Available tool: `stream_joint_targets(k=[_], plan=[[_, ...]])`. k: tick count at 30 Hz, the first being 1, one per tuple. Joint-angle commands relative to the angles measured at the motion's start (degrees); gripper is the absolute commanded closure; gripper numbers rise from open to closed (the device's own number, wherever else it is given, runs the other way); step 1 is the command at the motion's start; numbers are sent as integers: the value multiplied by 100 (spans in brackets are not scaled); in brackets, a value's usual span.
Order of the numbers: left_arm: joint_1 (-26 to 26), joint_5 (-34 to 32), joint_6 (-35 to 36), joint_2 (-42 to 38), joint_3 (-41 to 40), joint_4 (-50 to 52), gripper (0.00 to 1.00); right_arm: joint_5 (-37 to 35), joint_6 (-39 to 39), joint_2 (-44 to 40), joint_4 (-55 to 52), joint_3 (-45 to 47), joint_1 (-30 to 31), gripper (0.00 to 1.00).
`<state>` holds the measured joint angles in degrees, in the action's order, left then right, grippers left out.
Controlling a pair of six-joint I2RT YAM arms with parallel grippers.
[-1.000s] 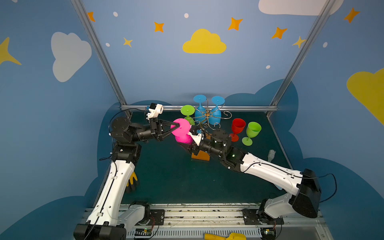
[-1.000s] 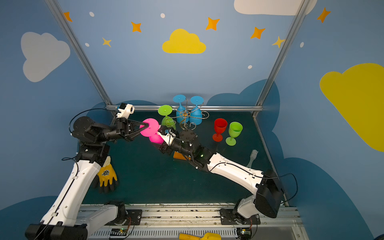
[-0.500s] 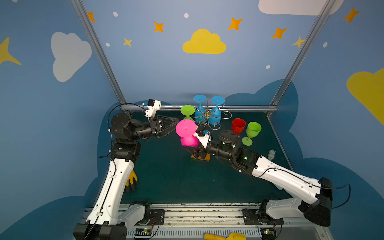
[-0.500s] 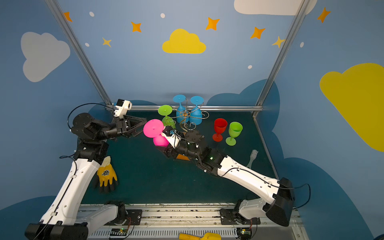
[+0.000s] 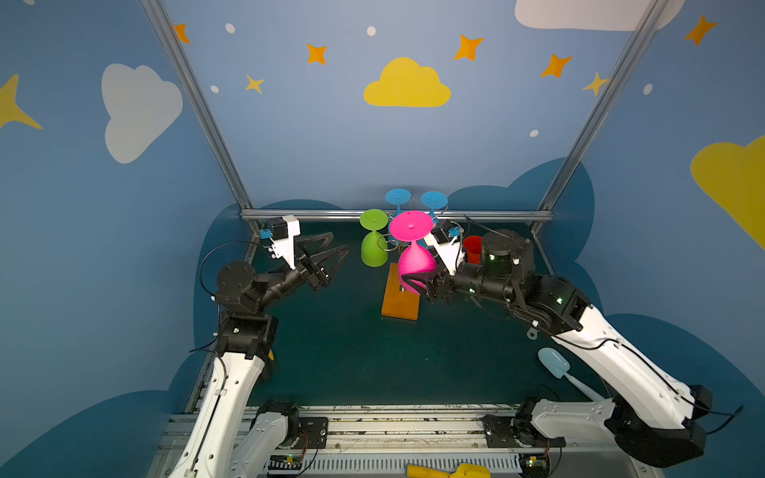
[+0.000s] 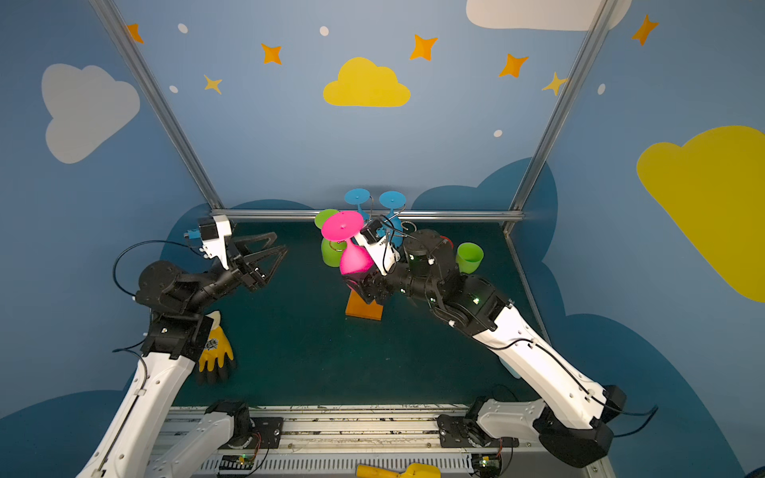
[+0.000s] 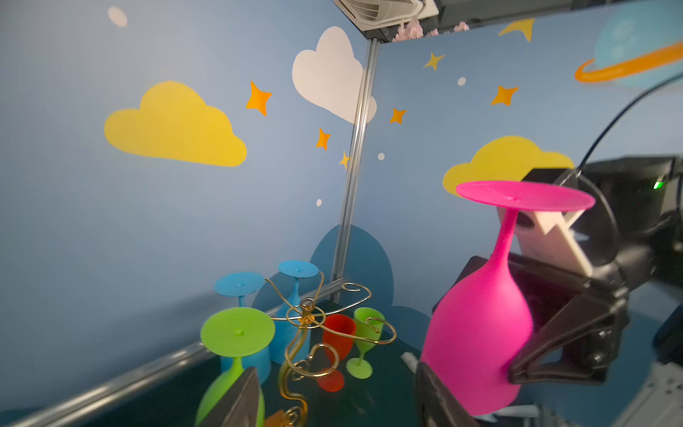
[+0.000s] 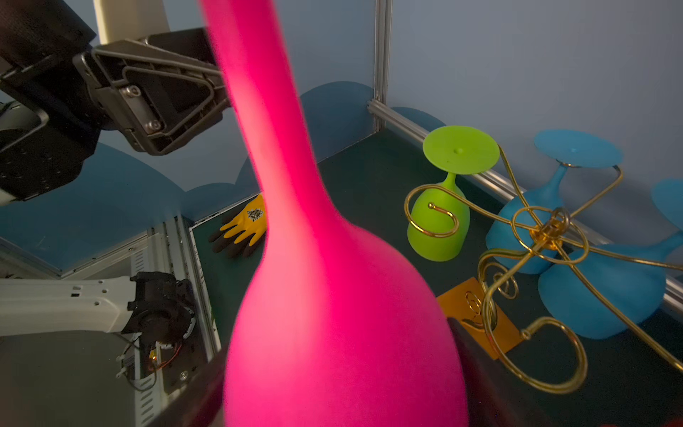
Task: Take the wine glass off the wine glass rack
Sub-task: Pick up the wine glass from the wine glass rack.
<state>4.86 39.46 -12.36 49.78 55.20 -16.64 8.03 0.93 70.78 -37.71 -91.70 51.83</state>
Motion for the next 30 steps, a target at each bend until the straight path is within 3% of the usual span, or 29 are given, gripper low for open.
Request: stream_joint_targets(k=[1, 8, 17, 30], plan=[[80, -16, 2056, 76, 138, -328, 38, 272, 96, 135, -993, -417, -59, 63], [403, 500, 3135, 509, 560, -462, 44, 456, 146, 527, -1339, -842, -109, 64], [474, 1214, 3148, 737, 615, -657, 49, 763, 181, 1069, -1243, -1129, -141, 65], [882, 668, 4000, 1058, 912, -225, 52, 1130, 93, 1524, -1168, -1390, -151, 66]])
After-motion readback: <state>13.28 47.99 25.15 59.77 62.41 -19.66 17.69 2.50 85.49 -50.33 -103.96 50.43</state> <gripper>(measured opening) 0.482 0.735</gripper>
